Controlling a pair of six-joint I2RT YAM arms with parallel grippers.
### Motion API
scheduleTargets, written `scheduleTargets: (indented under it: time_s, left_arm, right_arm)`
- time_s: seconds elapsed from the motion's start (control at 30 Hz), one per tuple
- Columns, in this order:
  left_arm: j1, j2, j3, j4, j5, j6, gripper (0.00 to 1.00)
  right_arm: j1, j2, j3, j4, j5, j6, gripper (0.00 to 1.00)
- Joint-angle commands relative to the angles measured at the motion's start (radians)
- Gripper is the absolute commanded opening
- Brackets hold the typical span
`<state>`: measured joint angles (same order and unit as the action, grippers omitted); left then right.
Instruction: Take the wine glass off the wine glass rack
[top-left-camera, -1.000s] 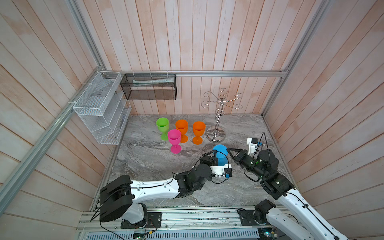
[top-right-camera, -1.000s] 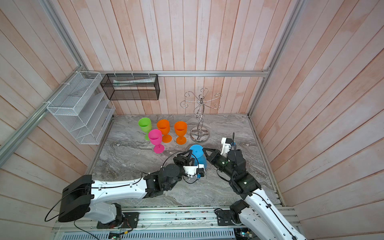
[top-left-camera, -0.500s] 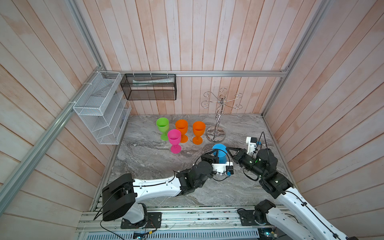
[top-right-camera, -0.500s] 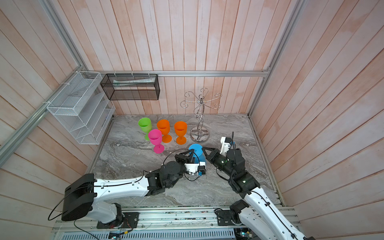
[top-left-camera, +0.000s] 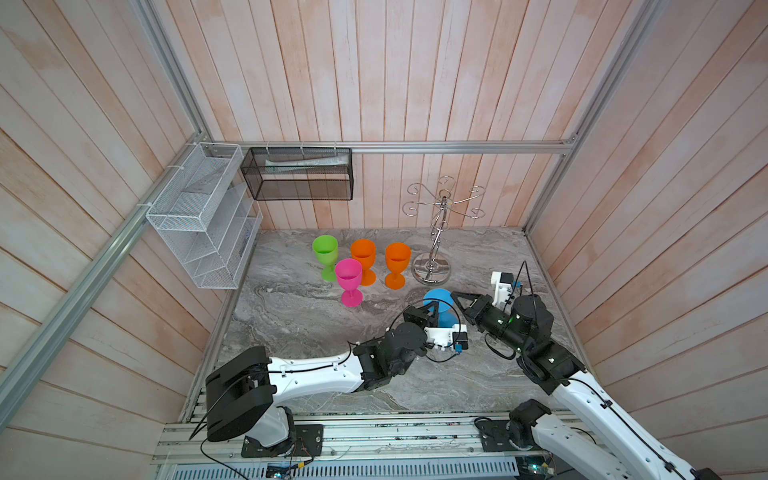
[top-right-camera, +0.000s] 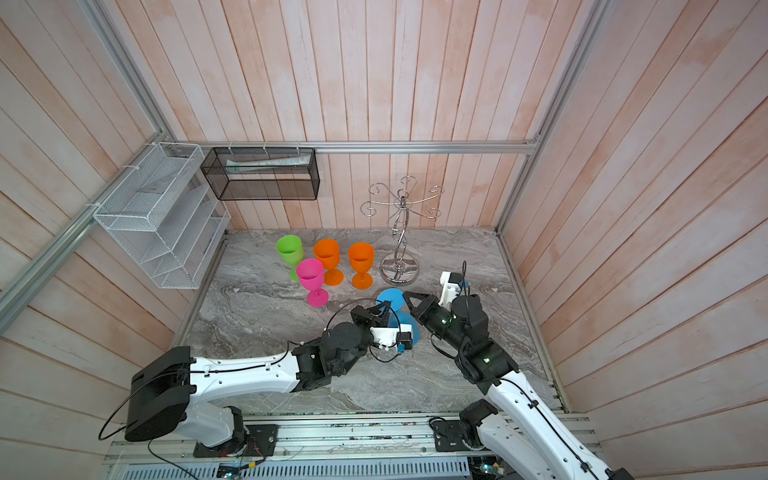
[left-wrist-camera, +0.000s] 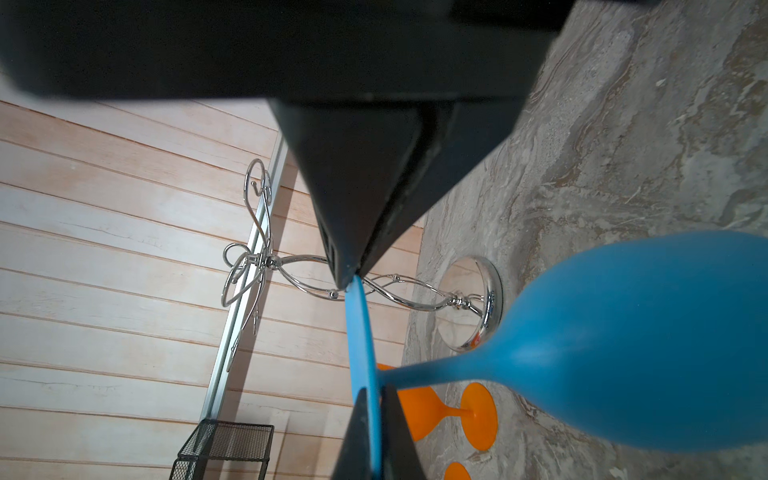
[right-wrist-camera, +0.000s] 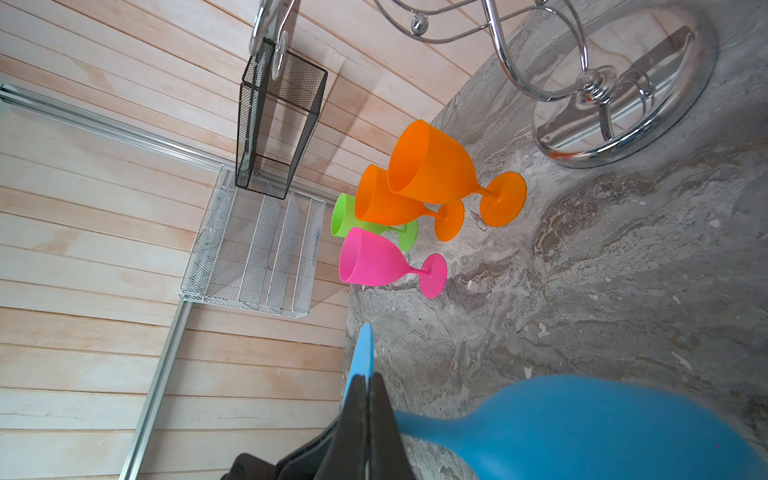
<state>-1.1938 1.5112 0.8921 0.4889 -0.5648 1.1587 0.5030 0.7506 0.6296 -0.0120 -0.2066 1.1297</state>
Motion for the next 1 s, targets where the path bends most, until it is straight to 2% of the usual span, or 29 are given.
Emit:
scheduleTargets:
  time_s: [0.0,0.03,0.07,0.3,0.47,0.57,0.73,0.87,0.97]
  left_arm:
    - [0.008,-0.032,-0.004,0.018,0.0,-0.043,0.0]
    - [0.008,-0.037,-0.006,0.014,-0.002,-0.05,0.0]
    - [0.008,-0.043,-0.009,0.008,-0.003,-0.058,0.0]
    - [0.008,-0.111,-0.009,-0.071,-0.013,-0.183,0.0]
    - [0.008,-0.18,-0.01,-0.18,-0.035,-0.336,0.0]
    - [0.018,-0.236,0.013,-0.303,-0.051,-0.494,0.0]
    - [0.059,-0.344,0.076,-0.54,-0.014,-0.793,0.0]
    - [0.135,-0.409,0.138,-0.726,0.057,-1.038,0.0]
    - [0.189,-0.464,0.149,-0.787,0.139,-1.171,0.0]
  right_arm:
    - [0.006,0.002,0.039,0.036,0.013,-0.021,0.0]
    - [0.005,0.004,0.04,0.043,0.01,-0.024,0.0]
    - [0.008,0.006,0.043,0.049,0.006,-0.029,0.05]
    - [0.006,-0.015,0.073,0.045,0.05,-0.096,0.45]
    - [0.008,-0.042,0.113,0.014,0.12,-0.193,0.58]
    - [0.008,-0.072,0.12,0.019,0.157,-0.256,0.6]
    - [0.007,-0.132,0.136,0.03,0.172,-0.392,0.59]
    - [0.008,-0.156,0.141,0.016,0.147,-0.49,0.55]
    - [0.007,-0.154,0.126,0.029,0.091,-0.519,0.54]
